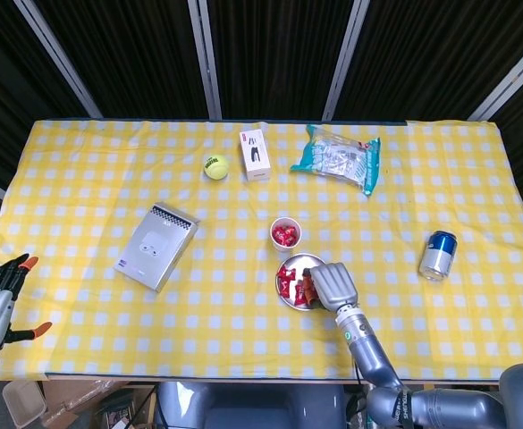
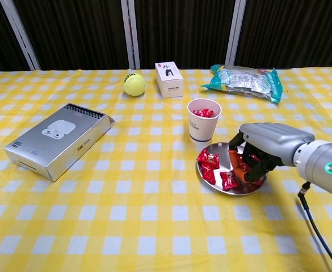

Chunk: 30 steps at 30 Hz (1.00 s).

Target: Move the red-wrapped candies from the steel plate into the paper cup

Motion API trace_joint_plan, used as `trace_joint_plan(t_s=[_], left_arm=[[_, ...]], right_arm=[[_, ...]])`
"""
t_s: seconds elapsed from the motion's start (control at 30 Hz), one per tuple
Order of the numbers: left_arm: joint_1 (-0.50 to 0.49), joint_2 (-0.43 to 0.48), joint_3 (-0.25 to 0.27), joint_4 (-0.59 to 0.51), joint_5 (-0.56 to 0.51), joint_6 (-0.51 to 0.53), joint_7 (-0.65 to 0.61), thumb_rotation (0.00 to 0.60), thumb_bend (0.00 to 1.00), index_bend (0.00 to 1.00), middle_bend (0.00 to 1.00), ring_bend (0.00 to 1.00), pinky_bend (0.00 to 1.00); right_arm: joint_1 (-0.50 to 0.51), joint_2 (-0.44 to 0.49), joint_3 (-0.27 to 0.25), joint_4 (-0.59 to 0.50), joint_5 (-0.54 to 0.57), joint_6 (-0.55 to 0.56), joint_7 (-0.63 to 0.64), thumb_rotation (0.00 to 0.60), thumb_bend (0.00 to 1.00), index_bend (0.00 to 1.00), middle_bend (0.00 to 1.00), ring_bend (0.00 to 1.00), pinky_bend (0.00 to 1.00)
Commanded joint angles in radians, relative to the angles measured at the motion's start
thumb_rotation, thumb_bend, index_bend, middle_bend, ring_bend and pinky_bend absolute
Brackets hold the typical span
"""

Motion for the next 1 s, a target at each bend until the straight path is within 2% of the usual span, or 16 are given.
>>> trace_joint_plan(t_s=[0.03,0.3,0.5,0.8,1.0], left_arm=[[0.0,0.0,0.0,0.0,0.001,0.0,-0.001,0.6,0.0,0.0,0.0,0.0,0.0],[0.0,0.001,0.001,0.0,0.003,0.001,-0.004,0.6,0.0,0.0,0.0,0.0,0.0],[0.002,0.002,0.001,0.0,0.005,0.003,-0.007,0.6,0.0,0.0,0.0,0.0,0.0],[-0.002,0.004,-0.001,-0.005,-0.007,-0.007,-0.01,0.6,0.0,0.0,0.0,0.0,0.0],[-0.007,0.007,-0.006,-0.011,-0.023,-0.022,-0.014,0.6,0.01,0.0,0.0,0.0,0.0]], right_arm=[[0.001,0.008,0.005,-0.022,-0.014,0.008,-0.003,0.6,0.52,0.6,0.82,0.92,1.0],[0.004,0.029,0.016,-0.079,-0.039,0.029,-0.022,0.6,0.52,0.6,0.82,0.92,1.0],[0.013,0.049,0.045,-0.116,-0.038,0.043,-0.036,0.6,0.52,0.6,0.82,0.92,1.0],[0.074,0.071,0.14,-0.145,0.001,0.029,-0.068,0.6,0.52,0.6,0.82,0.92,1.0],[0.145,0.05,0.206,-0.101,0.059,-0.01,-0.091,0.6,0.52,0.6,0.82,0.92,1.0]])
